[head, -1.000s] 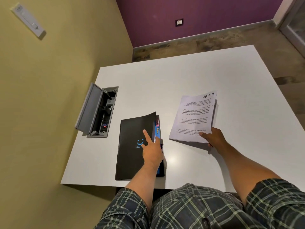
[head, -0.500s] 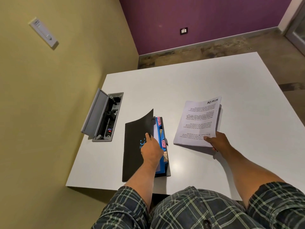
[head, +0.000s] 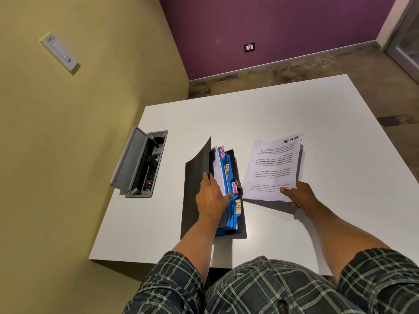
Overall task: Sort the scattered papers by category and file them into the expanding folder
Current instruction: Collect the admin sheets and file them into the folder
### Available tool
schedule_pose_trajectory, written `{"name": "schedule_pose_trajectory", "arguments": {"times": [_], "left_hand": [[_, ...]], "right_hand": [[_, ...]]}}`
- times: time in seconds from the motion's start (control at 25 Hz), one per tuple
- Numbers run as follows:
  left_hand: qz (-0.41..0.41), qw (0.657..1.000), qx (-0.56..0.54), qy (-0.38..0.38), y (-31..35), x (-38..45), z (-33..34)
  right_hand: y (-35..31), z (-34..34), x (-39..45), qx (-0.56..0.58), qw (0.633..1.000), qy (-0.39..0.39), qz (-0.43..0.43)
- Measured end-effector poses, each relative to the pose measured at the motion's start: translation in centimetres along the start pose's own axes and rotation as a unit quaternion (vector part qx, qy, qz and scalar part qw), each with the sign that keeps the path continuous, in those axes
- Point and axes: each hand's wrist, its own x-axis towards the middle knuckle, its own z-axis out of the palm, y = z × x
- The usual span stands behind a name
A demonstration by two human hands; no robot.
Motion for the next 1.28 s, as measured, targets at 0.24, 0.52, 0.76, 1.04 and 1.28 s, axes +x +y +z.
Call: {"name": "schedule_pose_trajectory", "arguments": {"times": [0.24,0.52,0.76,1.04,1.28], "left_hand": [[0.017,1.000,-0.015,-0.003,0.4,-0.4,-0.1],[0.047,0.999,0.022,-0.011,0.4,-0.2,0.2],[0.022,0.996,0.071,-0.051,1.1,0.3,-0.6],[0.019,0.996,0.082,-0.016,0.6,0.3,-1.0],[0.016,0.995,0.092,0.018,-0.6,0.3,0.1]], "right_hand": [[0.1,-0.2,-0.5,0.000,1.000,0.004,0.003],[0.0,0.1,-1.1,-0.006,1.000,0.002,0.006],[0.1,0.1,-1.0,-0.003,1.000,0.001,0.005],[0.7,0.0,-0.4,-0.001,1.000,0.002,0.005],[0.8,0.1,-0.1,-0.005,1.000,0.000,0.005]]}}
